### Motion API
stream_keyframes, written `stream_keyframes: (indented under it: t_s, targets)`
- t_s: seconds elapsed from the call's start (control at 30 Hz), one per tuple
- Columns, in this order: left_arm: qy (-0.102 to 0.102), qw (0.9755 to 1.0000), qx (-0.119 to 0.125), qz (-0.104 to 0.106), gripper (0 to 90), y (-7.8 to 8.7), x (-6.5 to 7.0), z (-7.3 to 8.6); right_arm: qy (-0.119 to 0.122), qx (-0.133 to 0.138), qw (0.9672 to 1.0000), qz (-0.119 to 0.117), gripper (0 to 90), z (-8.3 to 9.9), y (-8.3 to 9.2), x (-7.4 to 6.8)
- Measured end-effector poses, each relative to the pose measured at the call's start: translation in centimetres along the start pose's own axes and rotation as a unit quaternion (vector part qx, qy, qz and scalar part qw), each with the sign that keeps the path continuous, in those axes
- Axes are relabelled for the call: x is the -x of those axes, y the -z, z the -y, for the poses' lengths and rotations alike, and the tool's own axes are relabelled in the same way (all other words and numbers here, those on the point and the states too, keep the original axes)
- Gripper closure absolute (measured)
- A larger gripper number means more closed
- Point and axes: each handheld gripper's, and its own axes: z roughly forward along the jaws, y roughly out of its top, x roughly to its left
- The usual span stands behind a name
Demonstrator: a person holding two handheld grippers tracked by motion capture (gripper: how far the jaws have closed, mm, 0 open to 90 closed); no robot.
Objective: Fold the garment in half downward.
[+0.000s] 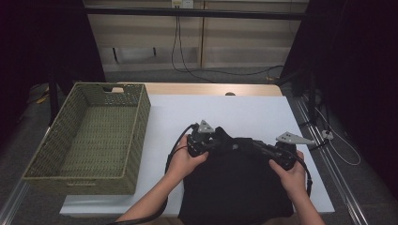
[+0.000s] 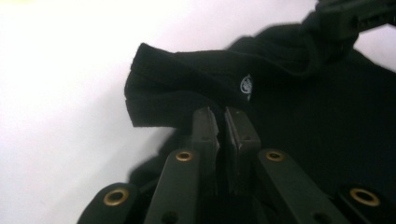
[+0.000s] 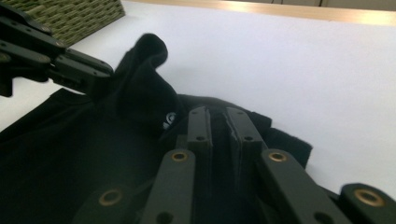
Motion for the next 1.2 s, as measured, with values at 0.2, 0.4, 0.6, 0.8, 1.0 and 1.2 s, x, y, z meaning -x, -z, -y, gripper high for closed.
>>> stream_keyframes:
  t_s: [0.2, 0.4, 0.6, 0.8, 1.0, 1.2]
  targets:
    - [-0.006, 0.9997, -0.022, 0.005, 82.7, -0.2, 0.8, 1.3, 0.013, -0.024, 0.9996, -0.002, 81.2, 1.2, 0.2, -0.9]
    - [-0.004, 0.9993, -0.038, 0.007, 79.2, 0.2, 1.3, 2.3, 0.015, -0.046, 0.9988, -0.003, 80.9, 2.5, 0.3, -1.2]
    - [-0.005, 0.9985, -0.053, 0.016, 72.7, 0.6, 1.6, 3.0, 0.006, -0.053, 0.9986, -0.002, 80.8, 3.2, 0.5, -1.2]
    - [-0.005, 0.9981, -0.058, 0.020, 58.8, 0.7, 1.5, 3.3, 0.009, -0.068, 0.9976, -0.002, 80.7, 3.6, 0.2, -1.5]
    - [0.005, 0.9983, -0.052, 0.025, 41.7, 1.4, 0.5, 3.0, 0.007, -0.072, 0.9974, -0.001, 80.7, 3.8, 0.0, -1.5]
    - [0.012, 0.9987, -0.042, 0.025, 33.7, 1.2, -0.8, 1.5, 0.002, -0.072, 0.9974, -0.001, 80.7, 3.8, 0.0, -1.3]
